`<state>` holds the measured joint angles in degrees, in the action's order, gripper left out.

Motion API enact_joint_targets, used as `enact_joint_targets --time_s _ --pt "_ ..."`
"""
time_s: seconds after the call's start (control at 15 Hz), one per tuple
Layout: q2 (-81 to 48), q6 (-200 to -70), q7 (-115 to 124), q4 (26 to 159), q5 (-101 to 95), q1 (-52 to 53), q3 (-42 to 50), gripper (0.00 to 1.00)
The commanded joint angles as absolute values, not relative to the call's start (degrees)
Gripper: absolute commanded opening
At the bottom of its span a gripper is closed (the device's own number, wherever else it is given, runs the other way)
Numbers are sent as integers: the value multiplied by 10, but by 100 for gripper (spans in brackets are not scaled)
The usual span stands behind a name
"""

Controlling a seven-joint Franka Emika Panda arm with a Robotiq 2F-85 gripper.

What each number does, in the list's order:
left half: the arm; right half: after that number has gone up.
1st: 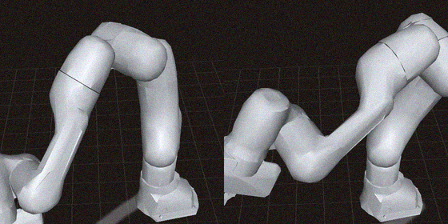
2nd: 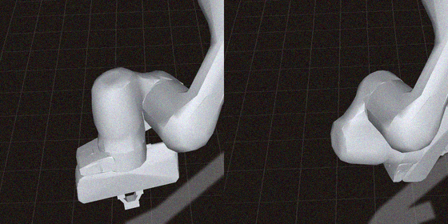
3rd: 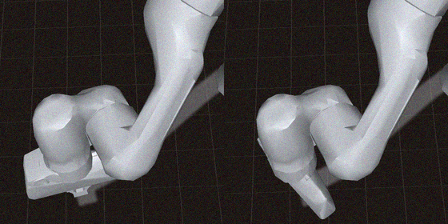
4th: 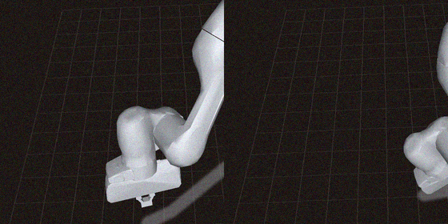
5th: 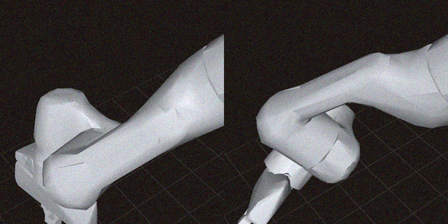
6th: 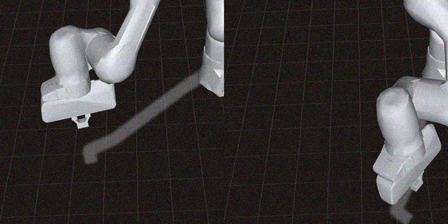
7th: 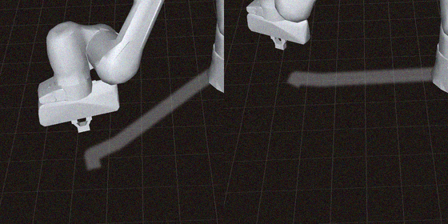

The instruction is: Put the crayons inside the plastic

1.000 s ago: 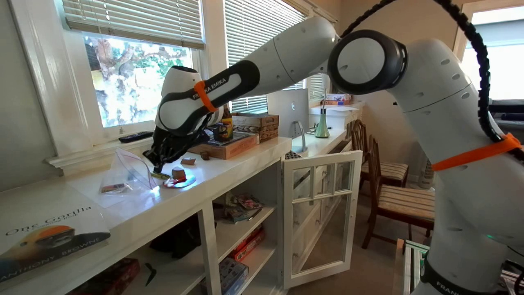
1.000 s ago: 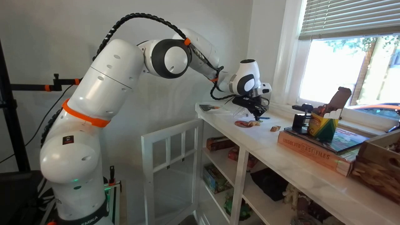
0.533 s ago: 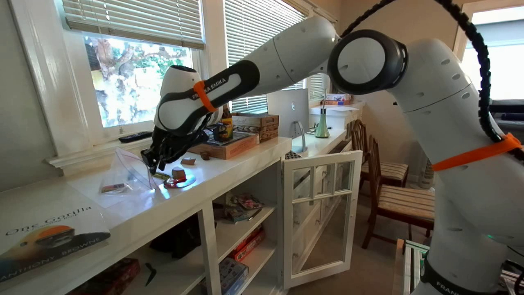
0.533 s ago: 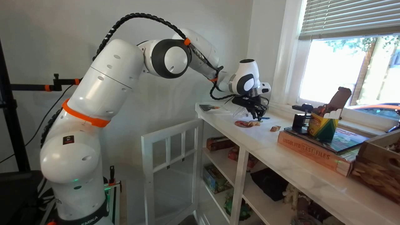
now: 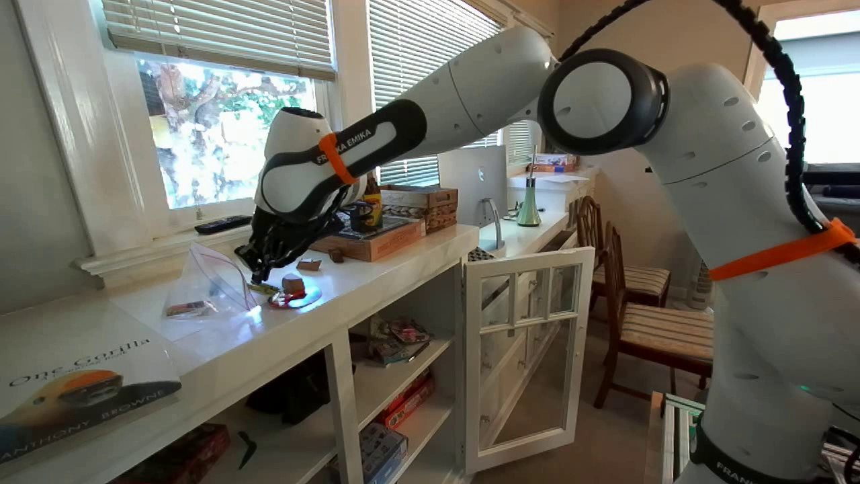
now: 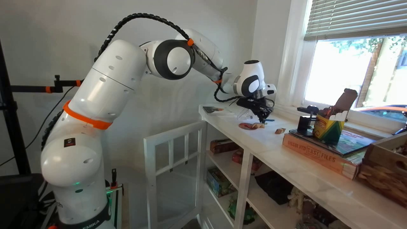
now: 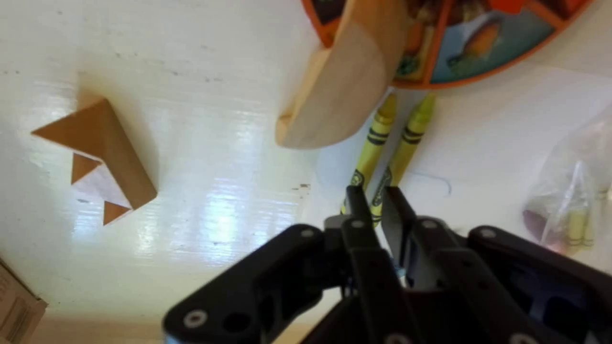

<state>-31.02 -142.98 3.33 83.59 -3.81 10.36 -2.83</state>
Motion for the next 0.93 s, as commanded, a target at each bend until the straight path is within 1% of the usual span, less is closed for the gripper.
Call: enact_joint_targets --time_s 0.0,0.07,0.2,0.27,0.33,0.53,0.87 --pt "-307 -1437 45 844 -53 108 -20 14" --pt "-306 -1437 45 846 -53 108 -19 13" --pt "-305 -1438 45 848 -53 108 -19 17" --pt "-305 -1438 45 850 -52 108 -19 16" --pt "-305 -1438 45 851 -52 108 -19 18" --pt "-305 -1438 44 855 -52 108 -19 19" --pt "-306 -1437 43 858 -52 108 -20 17"
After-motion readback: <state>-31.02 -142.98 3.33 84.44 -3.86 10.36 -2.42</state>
